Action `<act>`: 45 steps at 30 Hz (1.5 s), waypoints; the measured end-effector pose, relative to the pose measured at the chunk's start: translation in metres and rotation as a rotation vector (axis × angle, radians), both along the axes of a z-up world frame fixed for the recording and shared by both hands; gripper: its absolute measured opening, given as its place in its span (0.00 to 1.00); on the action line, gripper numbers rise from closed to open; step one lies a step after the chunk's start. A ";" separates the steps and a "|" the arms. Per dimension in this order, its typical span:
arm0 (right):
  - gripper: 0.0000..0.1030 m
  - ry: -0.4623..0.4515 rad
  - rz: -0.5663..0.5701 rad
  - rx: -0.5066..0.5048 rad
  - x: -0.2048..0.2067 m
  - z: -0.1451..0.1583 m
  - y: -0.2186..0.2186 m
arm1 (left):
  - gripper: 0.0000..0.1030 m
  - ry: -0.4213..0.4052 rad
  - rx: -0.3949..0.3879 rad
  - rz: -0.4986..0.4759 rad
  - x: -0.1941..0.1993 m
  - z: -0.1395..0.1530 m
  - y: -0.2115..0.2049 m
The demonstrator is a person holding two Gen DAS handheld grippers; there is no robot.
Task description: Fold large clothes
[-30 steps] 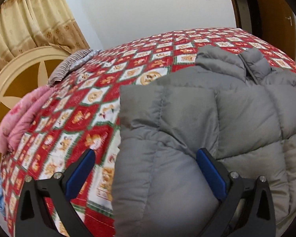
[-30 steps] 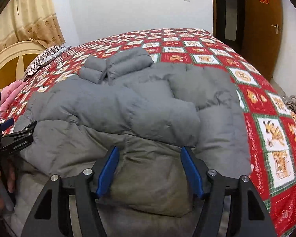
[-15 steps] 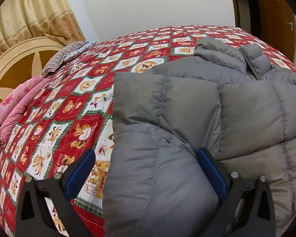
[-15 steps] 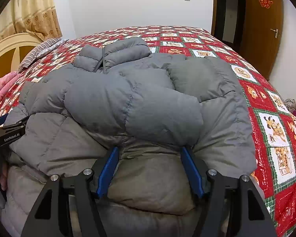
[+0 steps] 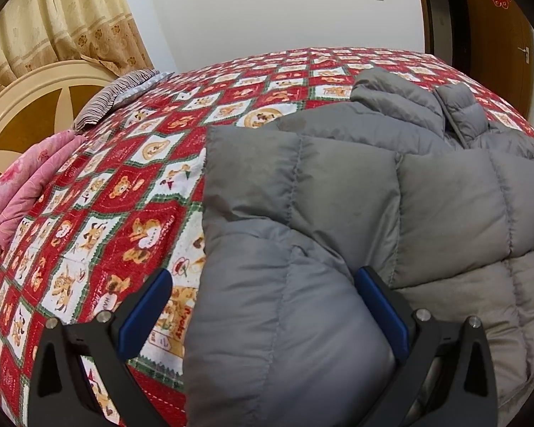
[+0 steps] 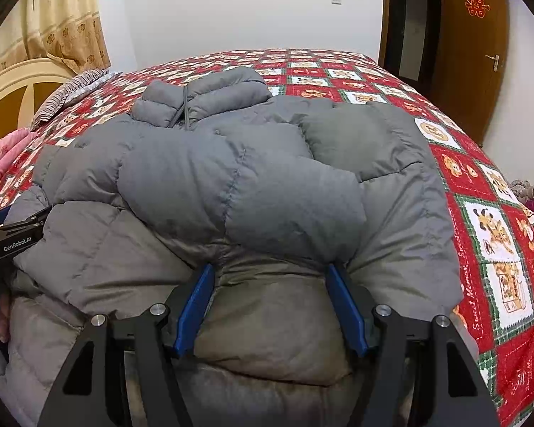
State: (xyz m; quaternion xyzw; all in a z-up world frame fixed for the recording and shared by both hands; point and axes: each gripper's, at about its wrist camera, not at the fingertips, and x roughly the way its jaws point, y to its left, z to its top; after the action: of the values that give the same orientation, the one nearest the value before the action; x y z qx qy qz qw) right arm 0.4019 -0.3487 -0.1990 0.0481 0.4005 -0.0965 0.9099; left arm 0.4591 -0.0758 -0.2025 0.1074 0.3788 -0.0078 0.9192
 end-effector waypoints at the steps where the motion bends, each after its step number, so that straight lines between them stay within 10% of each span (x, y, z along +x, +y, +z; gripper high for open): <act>1: 0.64 0.000 -0.002 0.000 0.000 0.000 0.000 | 1.00 0.000 -0.002 0.000 0.000 0.000 0.001; 36: 0.64 0.017 -0.016 -0.026 -0.004 -0.001 0.004 | 1.00 0.028 -0.042 -0.012 0.003 -0.001 0.007; 45: 0.64 -0.132 -0.032 0.064 -0.015 0.059 -0.012 | 1.00 -0.072 0.051 -0.133 -0.015 0.049 -0.023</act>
State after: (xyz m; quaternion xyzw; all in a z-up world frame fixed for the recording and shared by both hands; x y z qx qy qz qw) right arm 0.3870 -0.3605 -0.1402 0.0899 0.3418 -0.0946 0.9306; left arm 0.4437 -0.0987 -0.1532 0.1561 0.3377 -0.0554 0.9266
